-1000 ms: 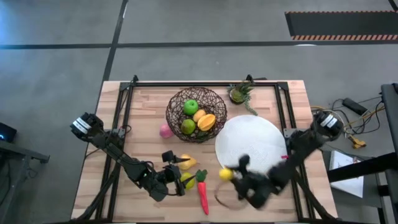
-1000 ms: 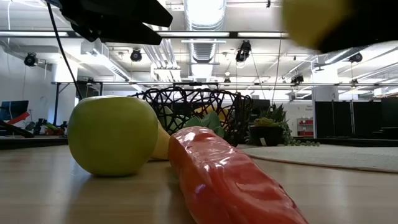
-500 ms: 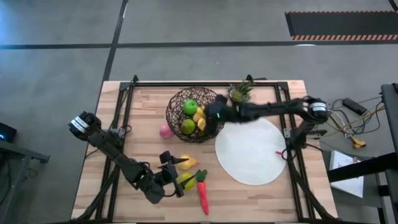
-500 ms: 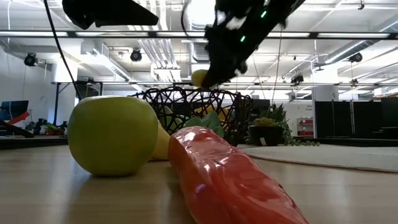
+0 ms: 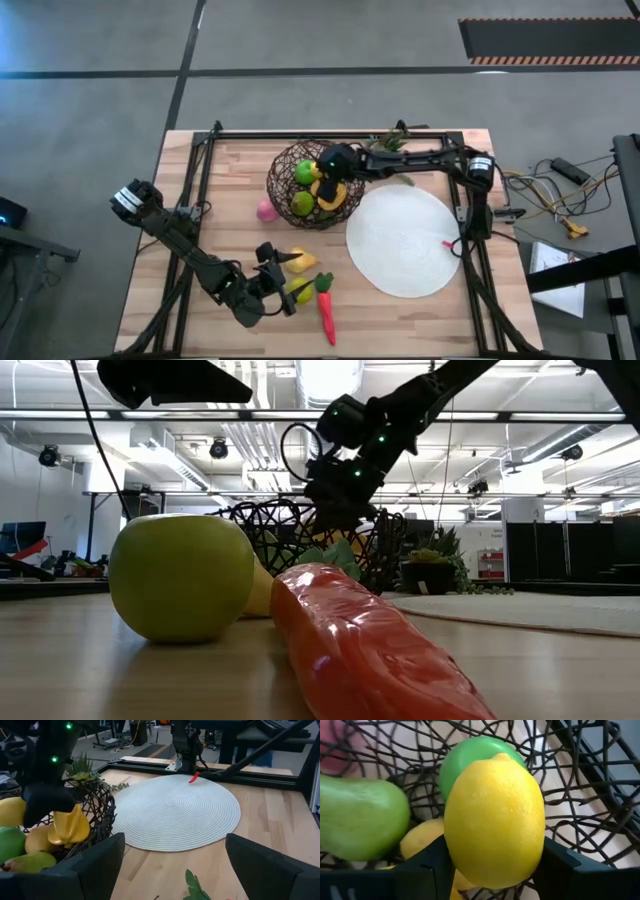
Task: Build produce basket
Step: Put the lemon into the wire basket, then put the peach into the wire basket
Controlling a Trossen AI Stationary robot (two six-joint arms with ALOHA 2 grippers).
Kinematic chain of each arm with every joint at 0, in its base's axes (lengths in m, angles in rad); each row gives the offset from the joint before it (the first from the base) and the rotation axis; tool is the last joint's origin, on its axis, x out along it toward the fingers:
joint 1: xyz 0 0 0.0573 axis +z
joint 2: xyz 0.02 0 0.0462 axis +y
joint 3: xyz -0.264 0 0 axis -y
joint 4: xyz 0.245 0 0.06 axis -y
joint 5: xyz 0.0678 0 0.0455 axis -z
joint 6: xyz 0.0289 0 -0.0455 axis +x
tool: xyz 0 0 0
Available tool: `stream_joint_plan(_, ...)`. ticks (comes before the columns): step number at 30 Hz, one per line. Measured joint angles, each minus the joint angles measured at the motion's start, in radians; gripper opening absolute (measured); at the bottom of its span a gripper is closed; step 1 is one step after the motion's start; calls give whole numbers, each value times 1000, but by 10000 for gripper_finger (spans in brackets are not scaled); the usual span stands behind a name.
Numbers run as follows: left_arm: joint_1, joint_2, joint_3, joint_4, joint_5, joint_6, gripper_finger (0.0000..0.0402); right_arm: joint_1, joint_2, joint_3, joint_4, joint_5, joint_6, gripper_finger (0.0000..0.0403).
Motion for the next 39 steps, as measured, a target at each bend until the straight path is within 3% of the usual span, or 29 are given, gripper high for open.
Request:
stream_joint_plan(8, 0, 0, -4, -1, -1, -25, 328, -14, -31, 19, -76, 67, -35, 258)
stream_joint_plan(20, 0, 0, -6, 0, -16, -27, 328, 54, -207, -27, -167, 73, -60, 244)
stream_joint_plan(26, -18, -2, -6, -3, -19, -28, 328, 215, -357, -174, -155, 82, -39, 242)
stream_joint_plan(39, -108, -179, -21, -170, -156, -69, 328, 784, -681, -644, 71, 428, 290, 242)
